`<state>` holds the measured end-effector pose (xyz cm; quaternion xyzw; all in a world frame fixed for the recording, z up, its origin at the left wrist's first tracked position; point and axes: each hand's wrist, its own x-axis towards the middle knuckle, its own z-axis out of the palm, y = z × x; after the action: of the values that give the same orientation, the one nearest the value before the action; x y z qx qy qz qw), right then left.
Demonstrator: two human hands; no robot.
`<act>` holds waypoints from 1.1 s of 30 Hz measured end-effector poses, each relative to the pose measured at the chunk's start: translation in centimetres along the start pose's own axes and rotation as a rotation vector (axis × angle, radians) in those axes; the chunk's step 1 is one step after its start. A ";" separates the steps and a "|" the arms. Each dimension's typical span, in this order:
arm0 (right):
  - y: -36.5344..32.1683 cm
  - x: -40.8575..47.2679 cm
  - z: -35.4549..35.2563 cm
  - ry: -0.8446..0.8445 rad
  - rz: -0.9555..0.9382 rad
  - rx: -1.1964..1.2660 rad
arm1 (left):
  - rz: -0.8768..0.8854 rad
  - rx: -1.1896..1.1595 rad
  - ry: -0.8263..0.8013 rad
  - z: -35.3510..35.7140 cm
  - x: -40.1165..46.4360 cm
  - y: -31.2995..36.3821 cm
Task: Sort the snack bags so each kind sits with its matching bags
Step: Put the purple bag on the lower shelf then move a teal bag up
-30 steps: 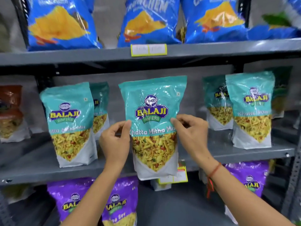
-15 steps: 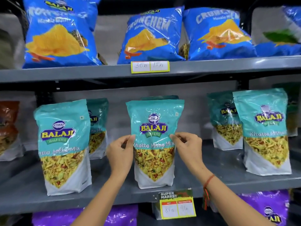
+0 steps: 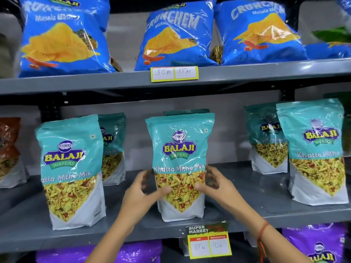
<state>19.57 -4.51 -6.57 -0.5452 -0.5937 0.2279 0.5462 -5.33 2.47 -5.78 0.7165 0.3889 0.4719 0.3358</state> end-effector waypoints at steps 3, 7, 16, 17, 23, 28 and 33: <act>0.2 -0.9 0.1 -0.210 0.062 -0.219 | -0.099 0.156 -0.187 0.1 -1.1 -1.4; 0.1 -1.2 0.7 -0.261 0.026 -0.374 | -0.054 0.312 -0.210 0.8 -1.5 -2.0; 0.9 -0.7 -0.7 -0.185 0.009 -0.346 | -0.053 0.364 -0.159 3.1 -0.2 -1.0; 1.0 -0.5 -1.2 -0.180 0.010 -0.353 | -0.058 0.359 -0.162 3.6 0.0 -0.9; 2.1 -0.2 -3.5 -0.168 0.059 -0.332 | -0.053 0.361 -0.178 6.1 0.7 -0.3; 2.5 -0.3 -3.6 -0.179 0.078 -0.304 | -0.051 0.343 -0.180 6.5 0.5 -0.4; 2.8 -0.6 -3.6 -0.145 0.088 -0.206 | -0.045 0.325 -0.208 6.3 -0.2 0.0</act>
<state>23.76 -5.38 -8.15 -0.6060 -0.6274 0.2282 0.4325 0.49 1.52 -7.91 0.7973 0.4391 0.3186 0.2644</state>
